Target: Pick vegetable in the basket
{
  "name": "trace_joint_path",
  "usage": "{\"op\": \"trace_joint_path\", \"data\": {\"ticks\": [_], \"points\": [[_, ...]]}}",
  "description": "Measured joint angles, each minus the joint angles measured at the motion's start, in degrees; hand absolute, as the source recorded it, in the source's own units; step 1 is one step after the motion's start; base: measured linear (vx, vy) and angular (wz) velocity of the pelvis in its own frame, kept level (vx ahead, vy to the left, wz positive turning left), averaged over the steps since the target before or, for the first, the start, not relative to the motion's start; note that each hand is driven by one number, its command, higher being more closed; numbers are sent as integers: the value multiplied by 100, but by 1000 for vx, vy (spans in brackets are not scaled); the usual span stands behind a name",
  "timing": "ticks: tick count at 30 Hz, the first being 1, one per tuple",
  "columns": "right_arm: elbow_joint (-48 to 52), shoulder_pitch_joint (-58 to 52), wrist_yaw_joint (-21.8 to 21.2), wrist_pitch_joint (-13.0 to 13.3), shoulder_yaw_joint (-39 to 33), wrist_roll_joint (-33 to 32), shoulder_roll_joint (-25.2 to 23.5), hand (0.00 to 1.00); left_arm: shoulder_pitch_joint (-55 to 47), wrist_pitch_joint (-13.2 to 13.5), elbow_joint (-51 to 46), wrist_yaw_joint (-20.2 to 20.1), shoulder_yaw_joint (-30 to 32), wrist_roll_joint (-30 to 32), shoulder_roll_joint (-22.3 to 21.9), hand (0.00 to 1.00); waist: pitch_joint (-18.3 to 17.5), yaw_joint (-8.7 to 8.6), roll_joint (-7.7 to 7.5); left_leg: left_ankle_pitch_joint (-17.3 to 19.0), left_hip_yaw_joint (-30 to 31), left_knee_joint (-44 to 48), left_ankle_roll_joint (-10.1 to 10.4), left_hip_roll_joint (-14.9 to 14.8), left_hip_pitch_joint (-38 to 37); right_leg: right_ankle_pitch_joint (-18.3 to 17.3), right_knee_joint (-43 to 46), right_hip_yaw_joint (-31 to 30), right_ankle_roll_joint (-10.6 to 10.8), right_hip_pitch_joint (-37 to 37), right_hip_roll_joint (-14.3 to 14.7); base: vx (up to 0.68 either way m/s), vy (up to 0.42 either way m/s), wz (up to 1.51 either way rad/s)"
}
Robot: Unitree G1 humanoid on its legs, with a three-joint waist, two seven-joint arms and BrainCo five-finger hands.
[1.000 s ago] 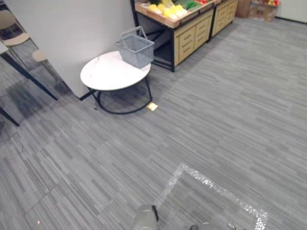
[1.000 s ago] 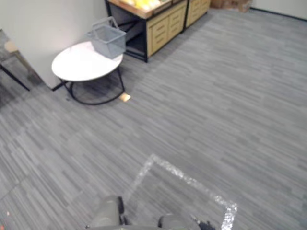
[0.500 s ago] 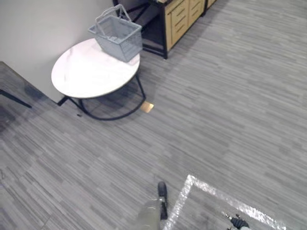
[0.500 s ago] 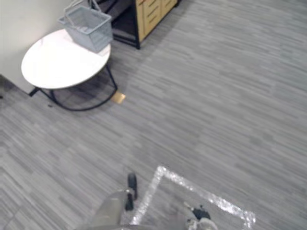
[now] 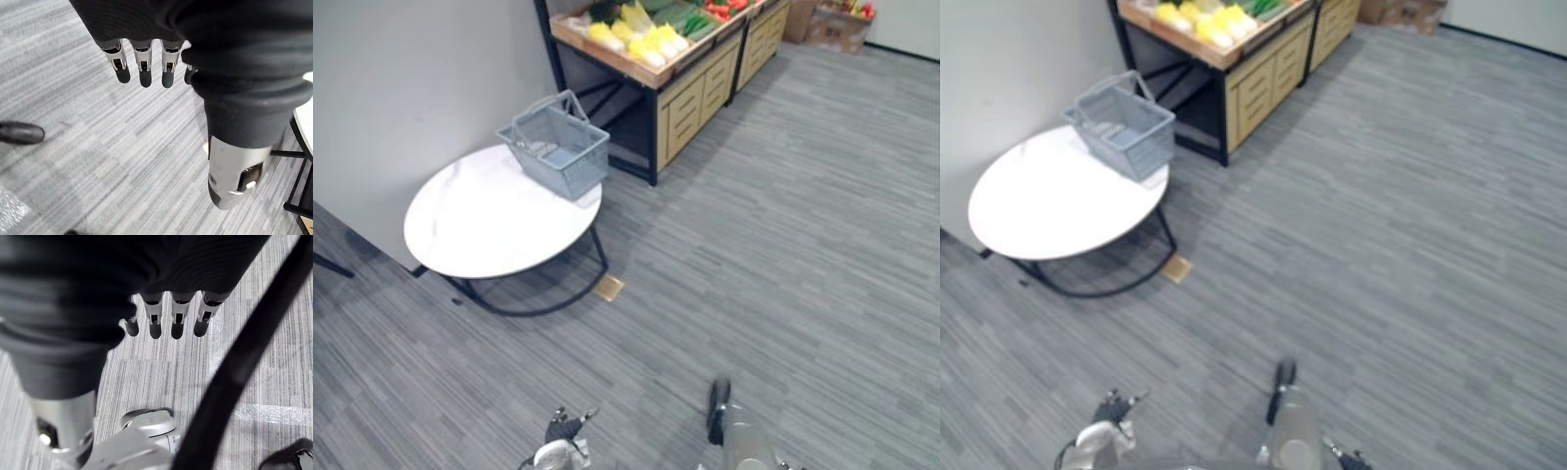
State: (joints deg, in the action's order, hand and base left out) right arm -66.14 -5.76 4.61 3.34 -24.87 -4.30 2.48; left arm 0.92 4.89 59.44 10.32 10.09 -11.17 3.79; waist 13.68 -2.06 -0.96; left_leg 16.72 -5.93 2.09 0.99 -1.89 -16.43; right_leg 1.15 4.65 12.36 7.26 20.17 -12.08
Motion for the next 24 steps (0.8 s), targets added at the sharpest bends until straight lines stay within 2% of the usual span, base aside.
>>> {"op": "trace_joint_path", "data": {"ticks": [1, 2, 3, 4, 6, 7, 8, 10, 11, 12, 14, 15, 16, 17, 18, 19, 20, 21, 22, 23, 24], "points": [[7, 2, 3, -53, -300, 67, 7, 0, 12, -6, 182, 4, 169, 3, -182, 0, 107, -126, 160, 313, 170, 67, -57, -258, -291, 464, 650, -28, 16, 95, 100, 589, -307, 34], [1, 0, 4, -49, -390, 121, -22, 0, 15, -7, 270, 0, 181, 4, -215, 0, 82, -137, 210, 285, 210, 197, -21, -314, -273, 454, 1002, -40, 1, 224, 115, 829, -470, 24], [-4, 15, 4, -45, -521, 180, -9, 0, -76, -12, 445, -10, 222, 10, -327, 0, 78, -99, 309, 95, 243, 1060, 203, -515, -116, 89, 1745, -62, -526, 289, 222, 582, -363, 2], [-3, 6, 7, -41, -571, 183, 6, 0, -105, -11, 464, -6, 274, 34, -334, 0, 63, -105, 372, 2, 314, 1505, 291, -594, 40, -89, 1876, 20, -575, 228, 245, 695, -437, 2], [-9, 10, 4, -50, -573, 206, 94, 0, -123, -22, 611, -8, 338, 105, -303, 0, 41, -122, 424, -565, 415, 2783, 615, -754, 522, -391, 2096, 165, -652, -13, 257, 449, -250, 19], [-2, 6, 10, -51, -532, 209, 95, 0, -147, -68, 672, -11, 458, 116, -303, 0, 56, -114, 439, -1343, 525, 3711, 934, -855, 880, -613, 2126, 255, -727, -309, 271, 534, -216, 25], [2, 46, 16, -51, -375, 208, 150, 0, -147, -62, 662, -8, 626, 134, -302, 0, 95, -89, 403, -1536, 435, 4655, 1032, -1001, 1289, -791, 2083, 305, -781, -609, 281, 622, -243, 19], [10, 190, 18, -53, -284, 204, 220, 0, -147, -58, 656, -12, 883, 126, -293, 0, 114, -78, 430, -1396, 56, 5546, 879, -1167, 1735, -955, 1858, 319, -823, -1074, 345, 350, -94, 7], [10, 282, 19, -45, -185, 202, 259, 0, -149, -59, 656, -12, 1073, 132, -285, 0, 149, -66, 441, -1135, -282, 5845, 583, -1276, 1981, -1034, 1610, 320, -794, -1494, 396, 434, -55, -1], [3, 384, 21, -34, -117, 201, 296, 0, -163, -61, 656, -10, 1238, 132, -272, 0, 155, 9, 453, -900, -565, 5804, 426, -1301, 2222, -1069, 1406, 298, -747, -1832, 408, 405, -21, -9], [-5, 574, 32, -35, -70, 200, 333, 0, -297, -77, 657, -3, 1273, 137, -222, 0, 167, 141, 471, -635, -892, 5323, 381, -1278, 2643, -1127, 1178, 201, -678, -2157, 403, 342, 88, -36], [3, 681, 31, -29, -21, 202, 334, 0, -576, -180, 670, 11, 1233, 139, -248, 0, 169, 207, 474, -602, -1150, 4176, 388, -1228, 2739, -1183, 1040, 99, -584, -2330, 351, 341, 173, -56], [22, 686, 31, -19, 56, 202, 335, 0, -658, -231, 695, 8, 1193, 135, -282, 0, 169, 234, 475, -635, -1243, 3537, 364, -1181, 2714, -1218, 1025, 91, -523, -2385, 306, 299, 187, -52], [49, 681, 27, -10, 99, 202, 336, 0, -780, -259, 731, 10, 1163, 135, -301, 0, 167, 232, 487, -734, -1260, 2885, 305, -1133, 2705, -1274, 1020, 74, -432, -2432, 288, 271, 205, -26], [134, 660, 24, -12, 169, 181, 364, 0, -954, -305, 862, 15, 1048, 140, -339, 0, 149, 228, 578, -1016, -1222, 1653, 262, -1053, 2701, -1382, 1009, 60, -254, -2519, 301, 279, 222, -17], [143, 602, 35, -21, 234, 181, 460, 0, -1047, -329, 940, 15, 966, 143, -398, 0, 159, 263, 652, -1469, -1165, 1231, 227, -1011, 2683, -1444, 962, 16, -145, -2630, 294, 408, 310, 1], [130, 505, 50, -27, 346, 181, 477, 0, -1169, -339, 975, 12, 904, 174, -406, 0, 101, 339, 706, -1627, -1229, 1148, 208, -844, 2622, -1410, 661, 6, -94, -2899, 257, 469, 263, 32], [113, 489, 50, -26, 503, 185, 483, 0, -1158, -332, 958, 26, 716, 344, -336, 0, 34, 331, 572, -1422, -1295, 1443, 120, -773, 2843, -1386, 383, -9, -125, -2985, 188, 572, 315, 46], [108, 513, 41, -23, 522, 186, 478, 0, -1119, -317, 949, 22, 690, 367, -299, 0, 38, 332, 532, -1301, -1329, 1618, 44, -735, 2957, -1348, 243, -11, -63, -3027, 131, 536, 257, 37], [30, 598, 38, -24, 526, 186, 470, 0, -1053, -322, 964, 10, 695, 397, -259, 0, 50, 407, 496, -1113, -1436, 1848, -42, -660, 3046, -1168, 79, 8, 177, -3102, 39, 417, 229, 10], [9, 664, 33, -16, 564, 187, 455, 0, -1039, -331, 1014, 10, 699, 425, -255, 0, 44, 406, 488, -1035, -1542, 1957, -160, -593, 3002, -1043, 15, 2, 311, -3205, -69, 389, 194, 4]]}}
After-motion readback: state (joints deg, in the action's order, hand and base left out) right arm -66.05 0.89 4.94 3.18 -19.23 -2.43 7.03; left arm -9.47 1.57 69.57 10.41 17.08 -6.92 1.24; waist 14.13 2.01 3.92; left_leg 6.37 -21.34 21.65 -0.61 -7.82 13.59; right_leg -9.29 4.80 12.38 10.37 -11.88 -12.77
